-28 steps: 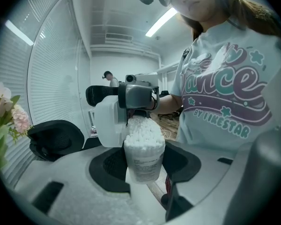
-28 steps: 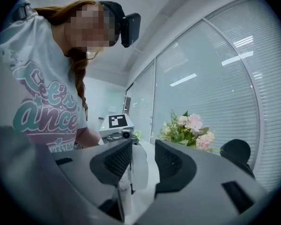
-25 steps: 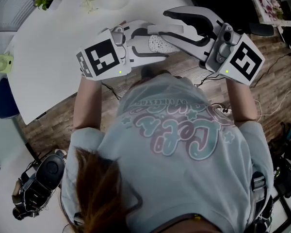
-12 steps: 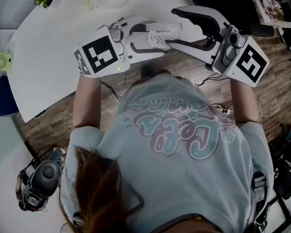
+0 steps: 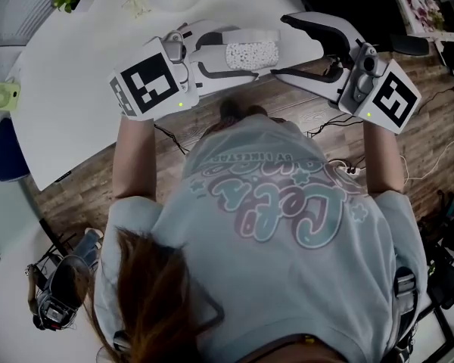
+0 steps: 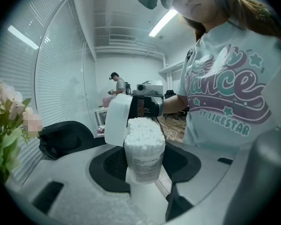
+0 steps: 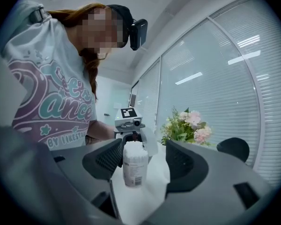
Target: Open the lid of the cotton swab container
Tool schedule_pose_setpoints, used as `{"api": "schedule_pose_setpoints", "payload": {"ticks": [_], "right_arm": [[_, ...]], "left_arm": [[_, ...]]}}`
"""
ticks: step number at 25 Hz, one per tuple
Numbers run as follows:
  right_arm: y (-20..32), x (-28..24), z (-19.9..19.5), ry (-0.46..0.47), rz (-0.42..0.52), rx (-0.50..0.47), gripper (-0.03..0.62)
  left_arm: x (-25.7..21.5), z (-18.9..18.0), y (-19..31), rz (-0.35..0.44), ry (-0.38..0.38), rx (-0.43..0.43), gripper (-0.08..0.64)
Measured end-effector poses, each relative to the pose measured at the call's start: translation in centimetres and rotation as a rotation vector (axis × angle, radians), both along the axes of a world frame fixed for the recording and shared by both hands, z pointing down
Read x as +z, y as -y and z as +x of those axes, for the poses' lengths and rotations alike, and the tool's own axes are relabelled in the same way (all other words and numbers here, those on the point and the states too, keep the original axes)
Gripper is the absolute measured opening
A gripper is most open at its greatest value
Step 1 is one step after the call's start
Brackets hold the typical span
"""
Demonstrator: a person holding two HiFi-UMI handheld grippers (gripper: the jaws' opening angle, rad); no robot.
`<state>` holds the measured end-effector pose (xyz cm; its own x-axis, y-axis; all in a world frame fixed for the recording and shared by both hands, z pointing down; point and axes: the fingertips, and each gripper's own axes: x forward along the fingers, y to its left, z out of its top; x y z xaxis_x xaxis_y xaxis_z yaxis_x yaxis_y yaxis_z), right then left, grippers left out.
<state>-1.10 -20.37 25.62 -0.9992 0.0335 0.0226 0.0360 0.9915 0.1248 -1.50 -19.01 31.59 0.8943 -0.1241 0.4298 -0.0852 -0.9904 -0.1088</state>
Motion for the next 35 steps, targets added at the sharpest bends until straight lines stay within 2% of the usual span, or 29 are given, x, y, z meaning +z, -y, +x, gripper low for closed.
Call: {"api": "schedule_pose_setpoints", "payload": {"ticks": [9,14,22,35], "right_arm": [[-0.5,3.0,-1.0,-0.06,-0.016,-0.042,0.279],[-0.5,3.4,-1.3,-0.058,-0.026,-0.063,0.225],[-0.7,3.7,-1.6,-0.068,-0.027,-0.105,0.195],[0.4,6.7,-2.7,-0.103,-0.049,-0.118,0.193]], "left_arm": [[-0.1,-0.3,-0.1,0.009,-0.012,0.002,0.19],[0.0,0.1,0.0,0.009,-0.021,0.009,0.19],[0.2,0.0,0.3,0.018,-0.017,-0.004,0.19],[3.2,-1.0,1.3,0.006,-0.012,-0.039,0.19]]}}
